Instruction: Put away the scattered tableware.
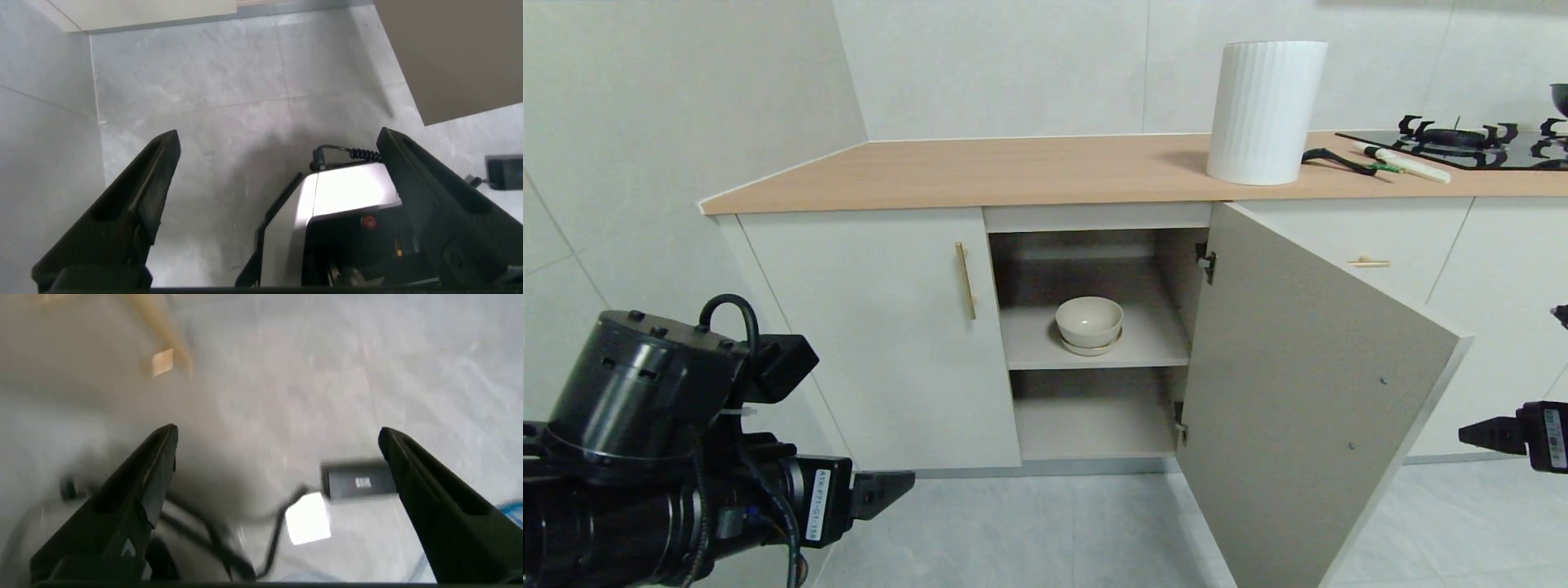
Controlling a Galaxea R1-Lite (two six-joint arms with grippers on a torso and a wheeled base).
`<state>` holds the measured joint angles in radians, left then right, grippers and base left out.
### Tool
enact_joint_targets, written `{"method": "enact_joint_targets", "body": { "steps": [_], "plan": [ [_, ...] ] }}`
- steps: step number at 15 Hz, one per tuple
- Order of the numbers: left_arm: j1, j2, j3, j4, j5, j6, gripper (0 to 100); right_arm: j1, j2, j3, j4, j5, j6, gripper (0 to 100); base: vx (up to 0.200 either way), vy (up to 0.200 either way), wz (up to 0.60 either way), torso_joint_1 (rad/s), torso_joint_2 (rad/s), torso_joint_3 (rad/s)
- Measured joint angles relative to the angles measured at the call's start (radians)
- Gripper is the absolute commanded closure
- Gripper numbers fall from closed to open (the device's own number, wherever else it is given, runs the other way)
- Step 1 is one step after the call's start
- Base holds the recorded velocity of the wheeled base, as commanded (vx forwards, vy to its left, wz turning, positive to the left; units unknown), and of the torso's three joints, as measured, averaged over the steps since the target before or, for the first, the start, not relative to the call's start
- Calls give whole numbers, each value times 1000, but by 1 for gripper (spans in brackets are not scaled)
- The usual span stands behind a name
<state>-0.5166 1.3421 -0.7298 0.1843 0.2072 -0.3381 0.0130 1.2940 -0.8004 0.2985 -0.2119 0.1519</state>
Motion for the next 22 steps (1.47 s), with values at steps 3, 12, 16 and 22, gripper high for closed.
{"method": "enact_joint_targets", "body": {
  "steps": [3, 12, 16, 22],
  "plan": [
    [0, 0, 0, -3, 1, -1, 0, -53, 41, 1, -106, 2, 15, 0, 0, 0, 0, 0, 0, 0],
    [0, -5, 0, -3, 1, -1, 0, -46, 148, -7, -240, 0, 161, 0, 0, 0, 0, 0, 0, 0],
    [0, -6, 0, -3, 1, -1, 0, 11, 166, -11, -241, -1, 224, 0, 0, 0, 0, 0, 0, 0],
    [0, -7, -2, -5, 18, 0, 0, 119, 181, -7, -247, -4, 288, 0, 0, 0, 0, 0, 0, 0]
  ]
}}
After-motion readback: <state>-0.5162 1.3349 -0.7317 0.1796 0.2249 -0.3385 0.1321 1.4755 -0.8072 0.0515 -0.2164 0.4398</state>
